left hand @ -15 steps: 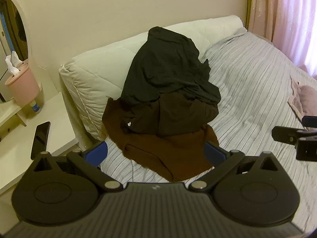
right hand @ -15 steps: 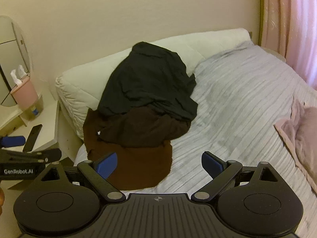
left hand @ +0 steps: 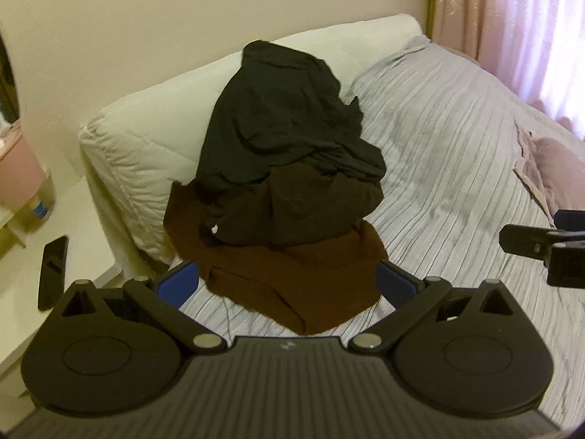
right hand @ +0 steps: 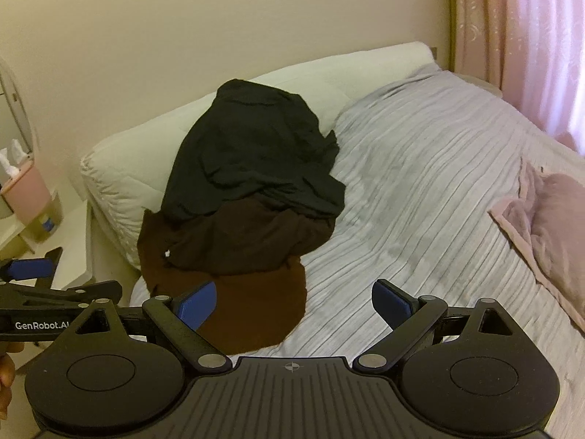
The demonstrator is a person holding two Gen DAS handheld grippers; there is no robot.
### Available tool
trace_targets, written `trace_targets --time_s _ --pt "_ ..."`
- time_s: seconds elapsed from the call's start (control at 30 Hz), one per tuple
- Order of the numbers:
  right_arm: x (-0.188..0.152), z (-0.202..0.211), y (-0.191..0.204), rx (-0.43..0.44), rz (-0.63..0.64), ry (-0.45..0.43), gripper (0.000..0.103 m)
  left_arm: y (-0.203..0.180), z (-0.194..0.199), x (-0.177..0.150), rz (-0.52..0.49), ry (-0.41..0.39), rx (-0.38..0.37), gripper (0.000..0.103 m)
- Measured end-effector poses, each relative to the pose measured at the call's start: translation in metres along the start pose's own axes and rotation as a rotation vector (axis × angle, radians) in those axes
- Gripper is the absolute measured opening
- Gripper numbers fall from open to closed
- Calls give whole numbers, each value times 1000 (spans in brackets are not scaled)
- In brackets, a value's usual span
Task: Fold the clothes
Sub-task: 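Approach the black shirt on the clothes pile with both grippers open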
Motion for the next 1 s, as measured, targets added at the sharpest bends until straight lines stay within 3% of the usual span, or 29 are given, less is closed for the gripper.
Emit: trace_targets --time_s 0.57,1.0 --pt "21 -22 32 -84 -23 -25 94 32 -36 28 -65 -38 -109 102" --pt "27 -50 53 -64 6 15 94 56 -55 26 -59 -9 -121 102"
Point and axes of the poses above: each gripper's, at about its wrist camera, not at the fingertips, and z roughly against the way its jaws point, y to its left, x to its top, the point moved 5 cm from there along -z, roughly the way its jaws point, and after that the axes turned 10 degrees about x, right-handed, at the moved point
